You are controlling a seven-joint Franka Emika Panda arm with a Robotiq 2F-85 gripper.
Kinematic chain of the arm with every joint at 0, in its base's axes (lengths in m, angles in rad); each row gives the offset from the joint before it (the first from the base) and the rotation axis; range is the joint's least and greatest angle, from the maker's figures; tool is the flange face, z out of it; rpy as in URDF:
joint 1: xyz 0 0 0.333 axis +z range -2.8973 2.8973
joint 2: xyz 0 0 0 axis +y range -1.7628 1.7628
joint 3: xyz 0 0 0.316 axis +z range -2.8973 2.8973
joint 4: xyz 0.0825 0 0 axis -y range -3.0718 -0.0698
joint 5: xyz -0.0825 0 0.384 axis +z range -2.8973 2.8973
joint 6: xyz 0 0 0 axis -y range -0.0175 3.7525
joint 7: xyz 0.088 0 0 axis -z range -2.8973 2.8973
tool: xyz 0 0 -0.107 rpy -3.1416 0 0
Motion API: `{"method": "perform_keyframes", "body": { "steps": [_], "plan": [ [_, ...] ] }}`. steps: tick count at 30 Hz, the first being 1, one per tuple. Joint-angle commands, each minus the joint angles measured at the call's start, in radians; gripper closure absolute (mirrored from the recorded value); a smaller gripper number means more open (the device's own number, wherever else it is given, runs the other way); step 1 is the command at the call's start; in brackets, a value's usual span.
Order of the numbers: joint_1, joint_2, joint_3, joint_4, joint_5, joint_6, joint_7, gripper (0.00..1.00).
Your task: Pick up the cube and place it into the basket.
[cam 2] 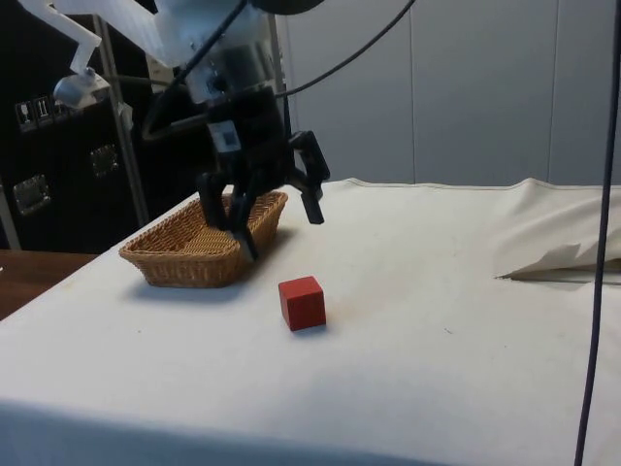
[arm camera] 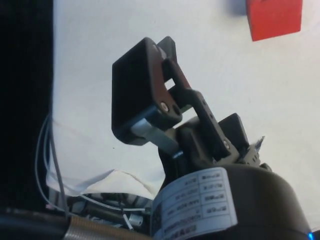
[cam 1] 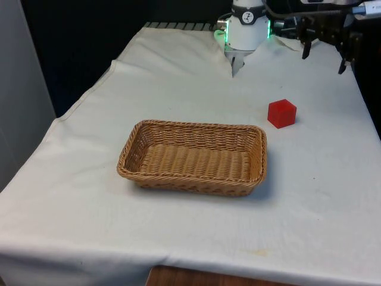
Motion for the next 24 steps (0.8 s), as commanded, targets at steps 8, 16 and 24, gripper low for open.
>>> {"method": "perform_keyframes", "body": {
  "steps": [8, 16, 24],
  "plan": [
    [0.003, 0.000, 0.000, -0.003, -0.005, 0.009, 0.017, 0.00],
    [0.002, 0.020, -0.002, 0.000, -0.001, 0.020, 0.060, 0.00],
    [0.003, 0.046, -0.003, -0.002, -0.006, 0.053, 0.110, 0.00]
  ]
}}
